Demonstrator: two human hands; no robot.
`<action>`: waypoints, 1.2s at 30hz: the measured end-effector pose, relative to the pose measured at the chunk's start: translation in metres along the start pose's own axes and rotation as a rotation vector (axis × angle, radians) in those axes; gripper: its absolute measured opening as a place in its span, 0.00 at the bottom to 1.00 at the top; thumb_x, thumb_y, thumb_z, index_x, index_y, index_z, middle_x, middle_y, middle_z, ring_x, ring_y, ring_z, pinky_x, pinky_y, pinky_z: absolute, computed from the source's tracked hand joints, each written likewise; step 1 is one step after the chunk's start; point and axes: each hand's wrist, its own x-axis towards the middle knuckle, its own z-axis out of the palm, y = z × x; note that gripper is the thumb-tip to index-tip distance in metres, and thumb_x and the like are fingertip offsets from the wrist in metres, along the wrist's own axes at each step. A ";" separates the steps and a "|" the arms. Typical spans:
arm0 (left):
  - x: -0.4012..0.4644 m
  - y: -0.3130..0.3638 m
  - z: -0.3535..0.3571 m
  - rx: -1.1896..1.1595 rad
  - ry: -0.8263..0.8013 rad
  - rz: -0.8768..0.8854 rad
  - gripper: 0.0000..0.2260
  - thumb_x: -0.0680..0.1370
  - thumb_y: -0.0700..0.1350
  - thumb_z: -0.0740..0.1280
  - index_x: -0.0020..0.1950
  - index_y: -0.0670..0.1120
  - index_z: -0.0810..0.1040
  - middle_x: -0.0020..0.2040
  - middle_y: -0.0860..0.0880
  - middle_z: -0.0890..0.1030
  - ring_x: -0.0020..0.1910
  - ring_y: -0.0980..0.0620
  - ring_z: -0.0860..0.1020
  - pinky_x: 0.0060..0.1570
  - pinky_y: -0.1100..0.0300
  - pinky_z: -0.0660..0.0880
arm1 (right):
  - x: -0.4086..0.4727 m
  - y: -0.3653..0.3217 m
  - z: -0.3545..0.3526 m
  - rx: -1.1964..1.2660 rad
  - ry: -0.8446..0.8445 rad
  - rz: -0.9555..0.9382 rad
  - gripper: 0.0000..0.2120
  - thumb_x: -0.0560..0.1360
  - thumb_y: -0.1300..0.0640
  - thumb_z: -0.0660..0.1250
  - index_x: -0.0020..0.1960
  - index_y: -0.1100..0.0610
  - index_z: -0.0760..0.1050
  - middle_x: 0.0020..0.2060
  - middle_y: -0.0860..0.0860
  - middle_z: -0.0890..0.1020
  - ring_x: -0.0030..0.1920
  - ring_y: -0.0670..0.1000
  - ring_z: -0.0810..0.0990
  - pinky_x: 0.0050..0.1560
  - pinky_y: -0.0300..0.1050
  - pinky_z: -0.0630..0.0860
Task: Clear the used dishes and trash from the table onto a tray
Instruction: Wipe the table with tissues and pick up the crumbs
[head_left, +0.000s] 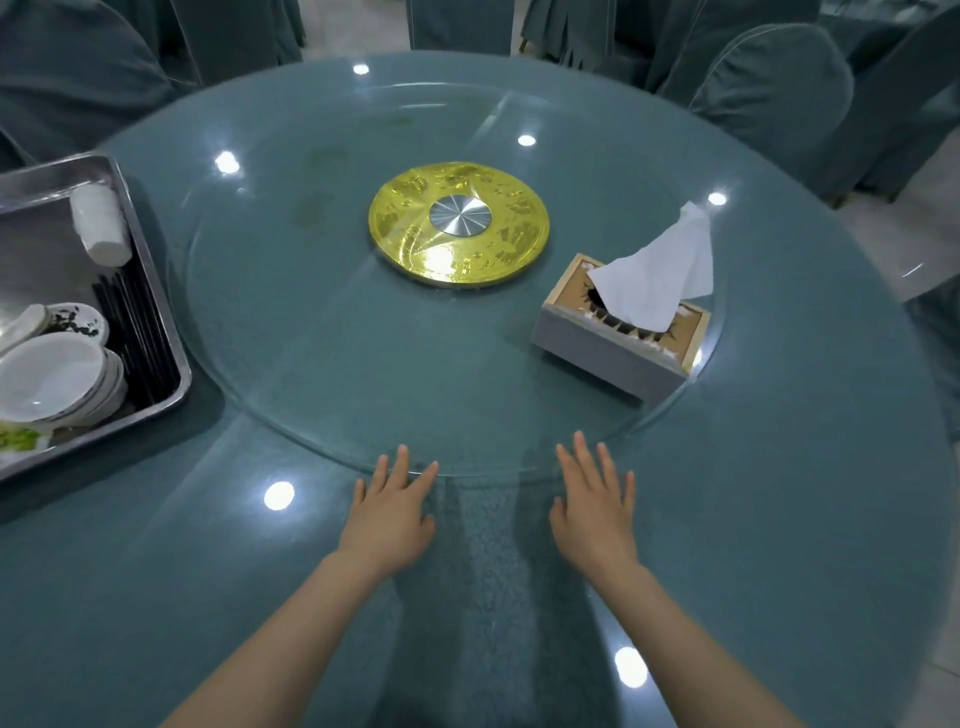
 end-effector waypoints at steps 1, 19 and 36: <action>0.000 0.000 0.000 -0.001 0.004 -0.007 0.30 0.79 0.50 0.57 0.78 0.57 0.47 0.78 0.46 0.39 0.77 0.43 0.41 0.73 0.43 0.47 | 0.001 0.002 -0.004 -0.001 0.030 0.007 0.31 0.78 0.54 0.56 0.78 0.47 0.48 0.77 0.43 0.39 0.76 0.50 0.36 0.74 0.59 0.37; 0.016 -0.013 -0.014 0.001 0.011 -0.127 0.29 0.79 0.55 0.57 0.76 0.63 0.46 0.75 0.32 0.38 0.75 0.32 0.40 0.73 0.44 0.46 | 0.092 -0.030 -0.109 0.831 0.406 0.271 0.49 0.68 0.45 0.73 0.78 0.55 0.46 0.77 0.51 0.56 0.76 0.52 0.55 0.73 0.50 0.57; 0.034 -0.078 -0.047 -0.118 -0.056 -0.153 0.29 0.76 0.48 0.58 0.75 0.65 0.54 0.76 0.34 0.43 0.75 0.35 0.43 0.74 0.47 0.52 | 0.108 -0.061 -0.148 1.193 0.505 0.058 0.13 0.69 0.68 0.54 0.41 0.54 0.73 0.33 0.46 0.75 0.33 0.43 0.70 0.30 0.31 0.67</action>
